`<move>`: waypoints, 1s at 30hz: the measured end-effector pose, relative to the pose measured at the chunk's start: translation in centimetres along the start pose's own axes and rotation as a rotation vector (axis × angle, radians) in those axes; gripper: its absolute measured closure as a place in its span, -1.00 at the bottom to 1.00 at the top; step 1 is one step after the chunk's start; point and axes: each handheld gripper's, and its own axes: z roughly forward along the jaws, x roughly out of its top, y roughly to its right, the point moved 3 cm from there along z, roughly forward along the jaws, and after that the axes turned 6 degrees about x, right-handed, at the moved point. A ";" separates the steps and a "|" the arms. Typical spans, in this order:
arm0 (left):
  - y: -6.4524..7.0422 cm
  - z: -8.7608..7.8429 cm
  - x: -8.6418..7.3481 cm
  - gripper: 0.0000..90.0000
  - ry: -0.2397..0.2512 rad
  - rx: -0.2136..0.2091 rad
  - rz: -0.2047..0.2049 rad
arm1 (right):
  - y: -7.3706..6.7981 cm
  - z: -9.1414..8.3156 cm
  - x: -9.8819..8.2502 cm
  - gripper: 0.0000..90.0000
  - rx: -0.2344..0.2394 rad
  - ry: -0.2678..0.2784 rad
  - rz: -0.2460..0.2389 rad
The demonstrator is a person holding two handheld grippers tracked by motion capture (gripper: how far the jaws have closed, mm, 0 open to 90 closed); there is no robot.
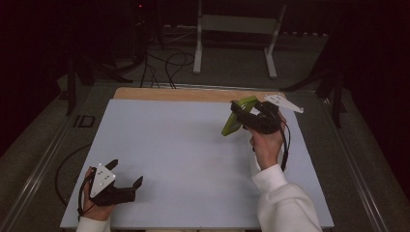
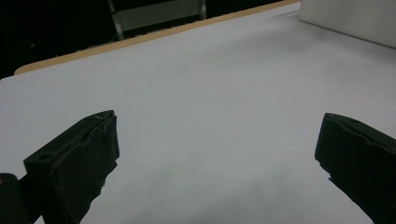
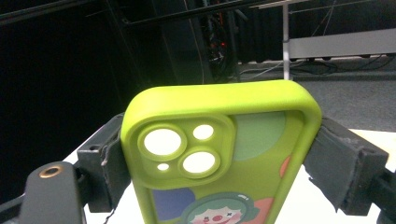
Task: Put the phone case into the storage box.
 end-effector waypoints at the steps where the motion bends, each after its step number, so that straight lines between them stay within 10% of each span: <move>1: 0.0 0.0 0.0 -0.99 0.000 0.000 -0.001 | 0.1 0.1 0.1 -0.64 -0.005 -0.002 0.001; 30: 0.2 0.1 0.0 -0.99 0.001 -0.004 0.003 | 1.6 0.8 1.0 -0.64 -0.057 0.010 0.010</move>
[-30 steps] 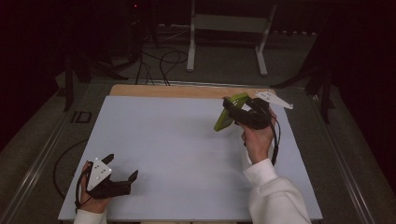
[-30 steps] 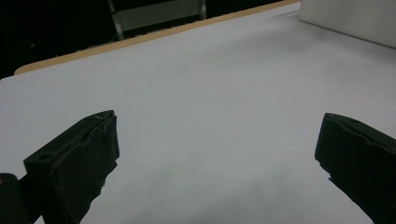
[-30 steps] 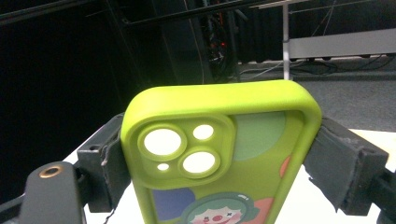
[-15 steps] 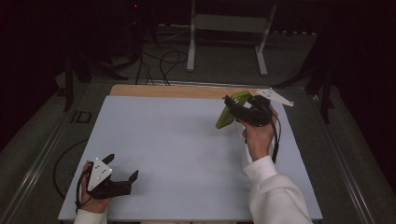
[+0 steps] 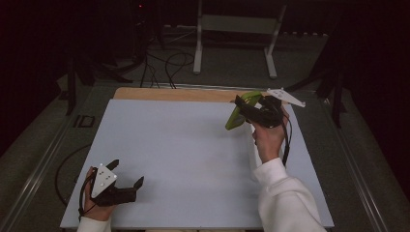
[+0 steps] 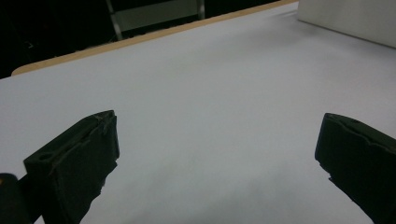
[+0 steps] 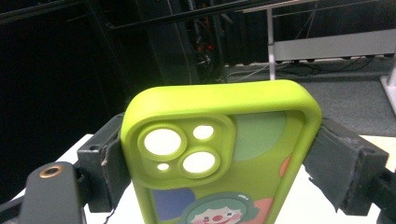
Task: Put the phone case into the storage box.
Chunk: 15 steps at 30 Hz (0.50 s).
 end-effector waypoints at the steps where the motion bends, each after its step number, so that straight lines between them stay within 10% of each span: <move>1: 0.0 0.0 0.0 -0.99 0.000 0.000 0.000 | 0.1 0.0 0.0 -0.64 -0.002 0.001 0.001; 15: 0.1 0.0 0.0 -0.99 -0.002 -0.002 0.006 | 0.8 0.4 0.4 -0.64 -0.030 0.004 -0.004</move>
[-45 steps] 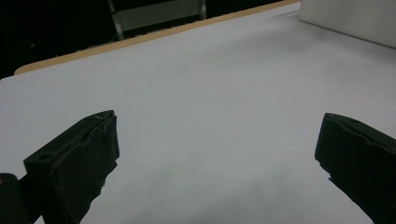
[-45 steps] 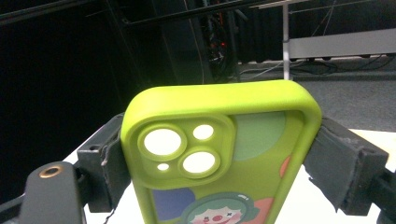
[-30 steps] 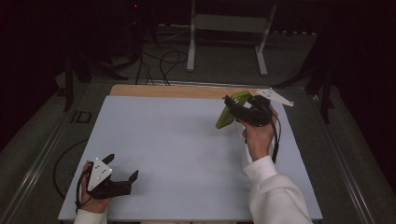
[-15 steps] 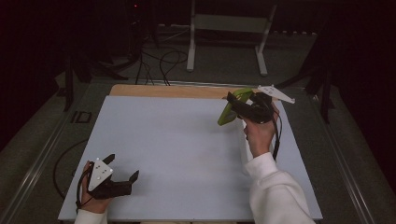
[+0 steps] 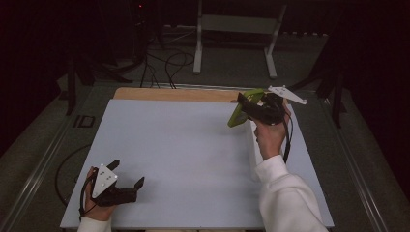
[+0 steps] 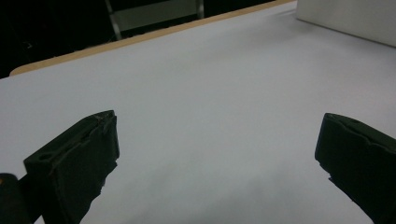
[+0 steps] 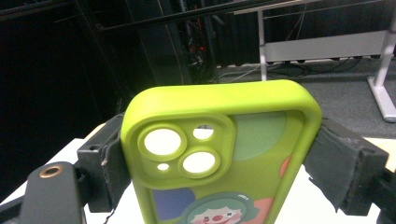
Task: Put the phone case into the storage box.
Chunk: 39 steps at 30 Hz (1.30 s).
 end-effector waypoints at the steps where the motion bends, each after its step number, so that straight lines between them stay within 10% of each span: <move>1: 0.0 0.0 0.0 -0.99 0.000 0.000 0.000 | 0.0 0.0 0.0 -0.64 -0.002 0.001 -0.001; 39: 0.1 0.0 0.0 -0.99 0.001 -0.001 0.002 | 2.6 1.0 0.9 -0.64 -0.117 0.005 -0.005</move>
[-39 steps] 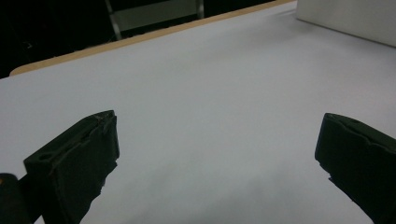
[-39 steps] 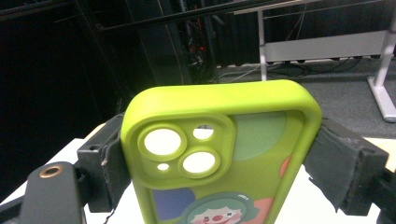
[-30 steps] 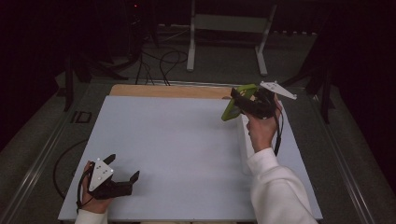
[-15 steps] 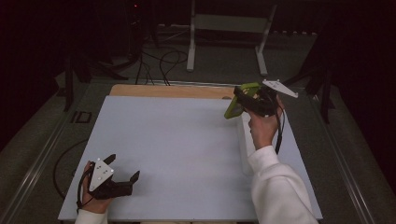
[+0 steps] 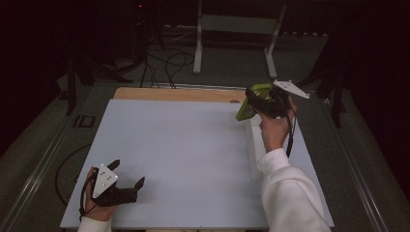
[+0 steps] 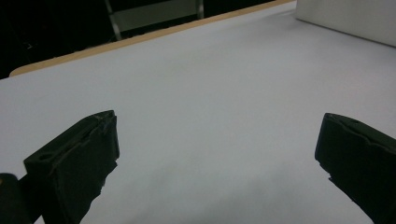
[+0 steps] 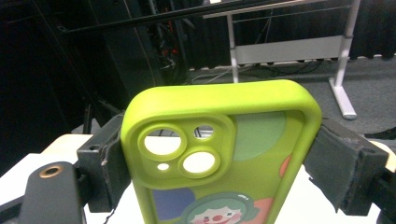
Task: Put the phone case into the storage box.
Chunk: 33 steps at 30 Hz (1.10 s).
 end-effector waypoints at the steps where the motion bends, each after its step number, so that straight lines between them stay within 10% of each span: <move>1: 0.0 0.0 0.0 -0.99 0.000 0.000 0.000 | 0.1 0.0 0.0 -0.64 -0.005 -0.001 -0.001; 33: 0.1 0.0 0.0 -0.99 0.004 0.001 -0.001 | 2.9 0.9 0.1 -0.64 -0.152 -0.026 -0.020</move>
